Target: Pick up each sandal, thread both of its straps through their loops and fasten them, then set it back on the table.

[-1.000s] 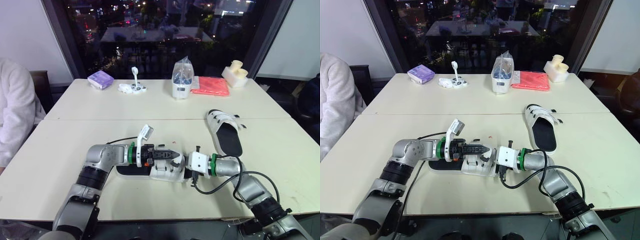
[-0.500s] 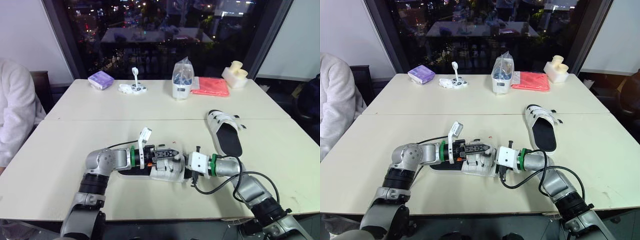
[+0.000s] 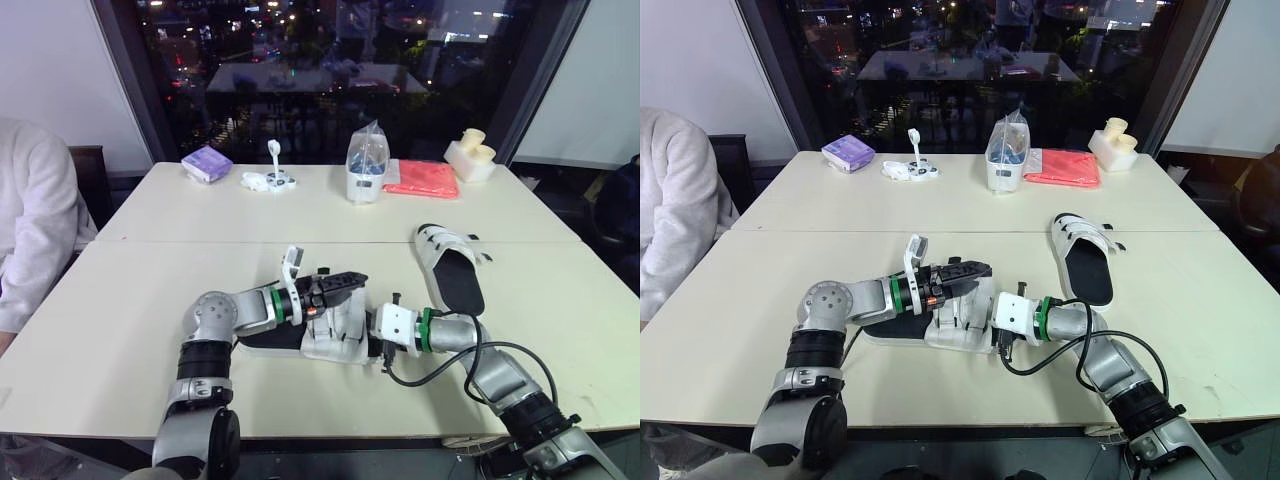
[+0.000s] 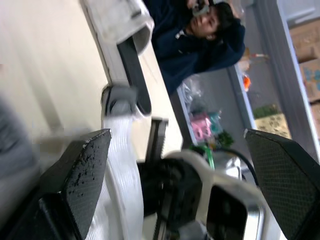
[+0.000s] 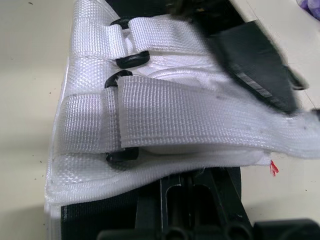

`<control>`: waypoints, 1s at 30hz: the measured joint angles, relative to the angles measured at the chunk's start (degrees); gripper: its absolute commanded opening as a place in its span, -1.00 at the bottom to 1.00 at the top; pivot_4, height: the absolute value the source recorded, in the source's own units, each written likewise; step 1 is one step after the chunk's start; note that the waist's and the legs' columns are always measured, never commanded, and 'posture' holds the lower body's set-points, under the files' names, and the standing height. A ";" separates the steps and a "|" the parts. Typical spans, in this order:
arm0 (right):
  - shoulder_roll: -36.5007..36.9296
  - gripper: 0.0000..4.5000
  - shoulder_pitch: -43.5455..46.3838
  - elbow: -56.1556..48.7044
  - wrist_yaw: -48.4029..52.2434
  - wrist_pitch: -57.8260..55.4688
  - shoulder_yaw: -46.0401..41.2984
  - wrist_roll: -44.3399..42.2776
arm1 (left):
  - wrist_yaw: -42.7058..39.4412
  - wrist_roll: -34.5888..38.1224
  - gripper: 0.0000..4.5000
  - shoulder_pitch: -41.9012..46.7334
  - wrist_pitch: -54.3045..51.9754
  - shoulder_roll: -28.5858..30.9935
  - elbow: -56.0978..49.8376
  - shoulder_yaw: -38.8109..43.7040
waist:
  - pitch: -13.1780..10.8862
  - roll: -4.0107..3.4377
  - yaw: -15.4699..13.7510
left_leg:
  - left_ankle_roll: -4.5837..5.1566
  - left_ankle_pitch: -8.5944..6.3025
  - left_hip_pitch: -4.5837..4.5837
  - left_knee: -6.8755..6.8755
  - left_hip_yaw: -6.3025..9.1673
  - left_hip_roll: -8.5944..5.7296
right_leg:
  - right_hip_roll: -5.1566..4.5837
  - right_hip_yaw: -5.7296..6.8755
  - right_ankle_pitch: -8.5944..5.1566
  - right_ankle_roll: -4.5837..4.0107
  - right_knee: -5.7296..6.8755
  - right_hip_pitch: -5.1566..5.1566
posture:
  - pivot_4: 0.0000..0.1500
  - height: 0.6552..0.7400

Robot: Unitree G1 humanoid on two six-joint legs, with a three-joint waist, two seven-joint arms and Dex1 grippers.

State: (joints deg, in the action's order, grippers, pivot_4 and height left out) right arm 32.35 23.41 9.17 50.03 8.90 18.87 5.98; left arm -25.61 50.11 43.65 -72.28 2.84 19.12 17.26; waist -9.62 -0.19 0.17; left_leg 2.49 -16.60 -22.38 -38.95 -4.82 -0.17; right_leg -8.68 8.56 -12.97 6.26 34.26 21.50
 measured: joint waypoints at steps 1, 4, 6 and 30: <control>-0.01 -1.00 0.00 0.00 0.00 0.11 0.05 0.00 | 0.23 -0.14 0.99 0.53 0.89 0.30 0.01 0.15 | 0.00 0.00 0.04 | -0.03 0.02 0.00 0.01 0.00 0.00 | 0.00 0.00 0.00 0.00 0.00 0.01 | 1.00 1.00; -0.06 -1.00 -0.03 -0.08 0.00 0.42 0.12 -0.02 | 0.05 -1.10 0.99 2.13 3.22 2.16 0.18 0.24 | -0.01 -0.01 0.13 | -0.09 0.03 -0.02 0.09 -0.03 0.00 | 0.01 0.00 0.00 0.00 -0.01 0.04 | 1.00 1.00; -0.04 -1.00 -0.04 -0.12 0.08 0.58 0.10 -0.03 | -0.41 -1.42 0.99 3.15 4.20 2.91 1.27 0.19 | -0.03 0.04 0.22 | -0.11 0.04 -0.04 0.11 -0.03 0.00 | 0.02 0.00 0.00 0.00 -0.01 0.04 | 1.00 1.00; -0.38 -1.00 -0.16 -0.64 0.02 1.37 0.39 -0.03 | -37.62 -26.18 0.99 11.71 34.68 11.16 16.18 -27.68 | -0.07 0.06 0.35 | -0.16 0.09 -0.15 0.69 -0.19 0.00 | -0.02 -0.03 0.00 -0.03 -0.14 0.52 | 1.00 1.00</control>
State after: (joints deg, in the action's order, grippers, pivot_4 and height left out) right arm 31.97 23.25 8.52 50.05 10.27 19.26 5.96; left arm -63.24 23.93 55.36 -37.61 14.00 35.29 -10.41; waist -9.69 -0.13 0.52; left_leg 2.33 -16.51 -22.53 -38.27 -5.01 -0.17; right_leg -8.69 8.53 -12.97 6.23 34.12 22.02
